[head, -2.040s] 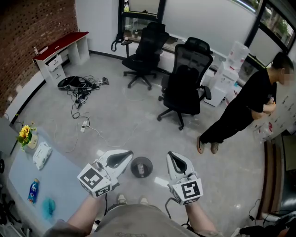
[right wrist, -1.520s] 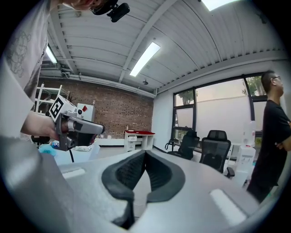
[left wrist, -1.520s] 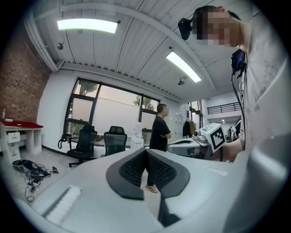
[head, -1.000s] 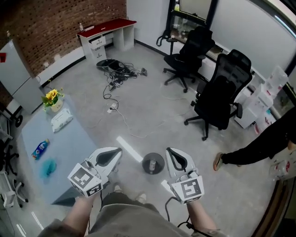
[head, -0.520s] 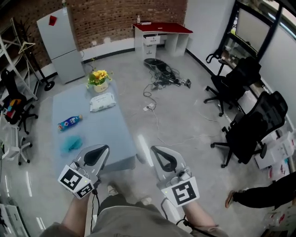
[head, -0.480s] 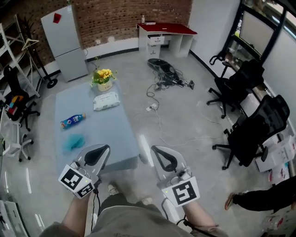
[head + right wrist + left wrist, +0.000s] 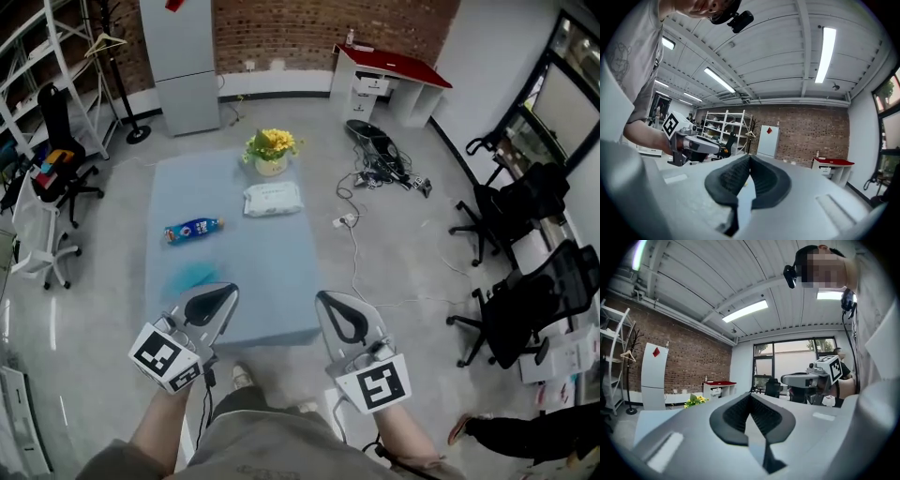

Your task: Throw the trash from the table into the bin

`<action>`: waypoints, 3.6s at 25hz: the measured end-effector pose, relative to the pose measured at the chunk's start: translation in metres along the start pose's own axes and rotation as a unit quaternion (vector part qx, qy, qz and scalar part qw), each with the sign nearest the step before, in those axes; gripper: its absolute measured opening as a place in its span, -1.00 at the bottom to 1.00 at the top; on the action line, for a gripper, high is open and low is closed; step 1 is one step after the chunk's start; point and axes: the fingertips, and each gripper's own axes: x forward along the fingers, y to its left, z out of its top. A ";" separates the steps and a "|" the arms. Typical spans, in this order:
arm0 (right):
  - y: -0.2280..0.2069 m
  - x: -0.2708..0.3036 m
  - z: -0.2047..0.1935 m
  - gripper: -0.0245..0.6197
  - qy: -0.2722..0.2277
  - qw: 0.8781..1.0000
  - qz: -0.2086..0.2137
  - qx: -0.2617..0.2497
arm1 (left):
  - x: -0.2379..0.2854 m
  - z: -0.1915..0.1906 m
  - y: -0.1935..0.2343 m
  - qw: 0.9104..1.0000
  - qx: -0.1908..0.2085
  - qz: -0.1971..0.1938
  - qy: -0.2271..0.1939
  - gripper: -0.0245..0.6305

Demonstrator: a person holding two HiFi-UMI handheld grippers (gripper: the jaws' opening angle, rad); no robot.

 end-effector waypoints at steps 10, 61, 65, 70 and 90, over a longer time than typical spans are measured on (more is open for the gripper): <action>0.050 0.111 -0.006 -0.91 0.022 0.999 0.045 0.013 | -0.060 -0.003 0.103 0.999 -0.009 0.049 -0.006 -0.93; 0.136 0.262 -0.051 -0.86 0.073 0.968 0.240 -0.009 | -0.158 -0.027 0.200 0.971 -0.053 0.234 0.005 -0.93; 0.157 0.279 -0.063 -0.75 0.090 0.961 0.258 -0.034 | -0.156 -0.040 0.208 0.972 -0.060 0.225 0.017 -0.93; 0.188 0.303 -0.091 -0.53 0.119 0.948 0.289 -0.062 | -0.153 -0.060 0.226 0.971 -0.073 0.227 0.017 -0.93; 0.244 0.364 -0.270 -0.28 0.279 0.896 0.343 -0.042 | -0.138 -0.225 0.290 0.954 -0.165 0.229 0.097 -0.93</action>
